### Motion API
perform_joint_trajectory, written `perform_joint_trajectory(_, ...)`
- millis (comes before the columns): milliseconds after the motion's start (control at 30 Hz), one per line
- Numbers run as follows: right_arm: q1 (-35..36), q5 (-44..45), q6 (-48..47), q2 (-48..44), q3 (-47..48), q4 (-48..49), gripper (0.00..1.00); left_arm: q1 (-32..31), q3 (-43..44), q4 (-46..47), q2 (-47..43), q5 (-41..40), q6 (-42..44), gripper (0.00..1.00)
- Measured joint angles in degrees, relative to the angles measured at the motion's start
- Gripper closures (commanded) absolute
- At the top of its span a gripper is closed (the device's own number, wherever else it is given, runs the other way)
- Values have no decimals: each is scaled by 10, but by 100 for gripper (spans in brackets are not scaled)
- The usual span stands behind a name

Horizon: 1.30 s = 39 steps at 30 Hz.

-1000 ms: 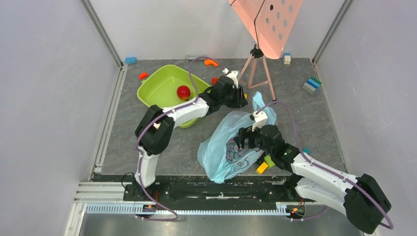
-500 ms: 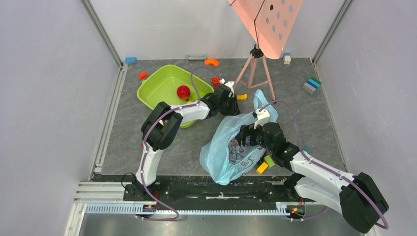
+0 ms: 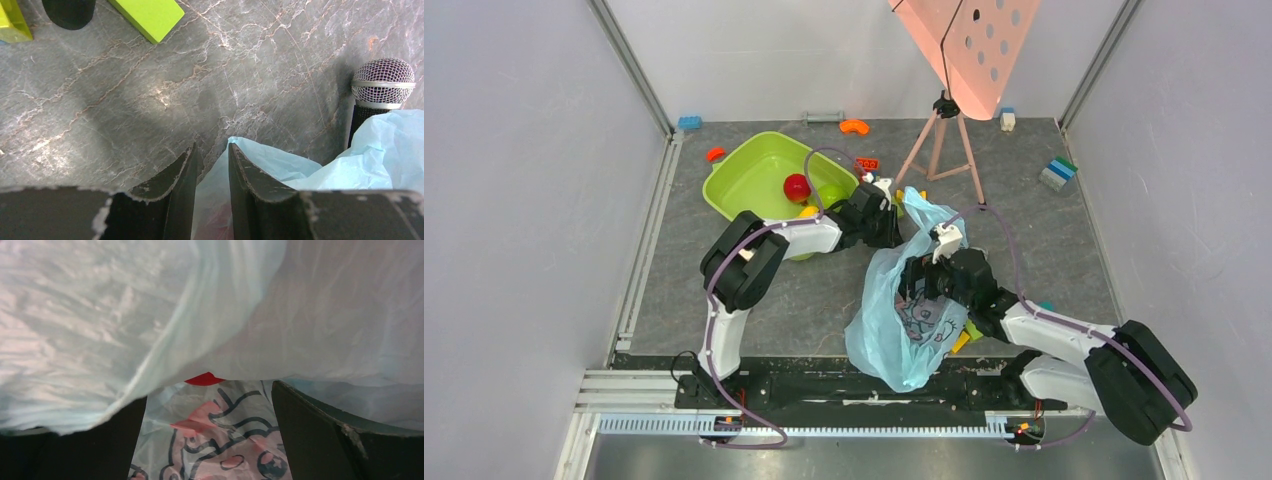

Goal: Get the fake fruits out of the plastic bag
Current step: Take out the fake fruit from the plastic bag.

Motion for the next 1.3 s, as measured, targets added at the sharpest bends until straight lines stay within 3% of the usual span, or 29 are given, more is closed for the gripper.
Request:
perform_joint_trajectory(267, 0, -39, 21, 9, -17, 59, 2, 0, -6, 5, -4, 3, -2, 69)
perform_joint_trajectory(933, 0, -61, 84, 144, -15, 189, 2, -10, -43, 24, -21, 5, -10, 71)
perform_joint_trajectory(1200, 0, -76, 90, 171, -12, 212, 35, -12, -43, 25, -21, 5, -10, 71)
perform_joint_trajectory(1300, 0, -80, 91, 168, -12, 216, 41, -12, -44, 26, -21, 5, -10, 71)
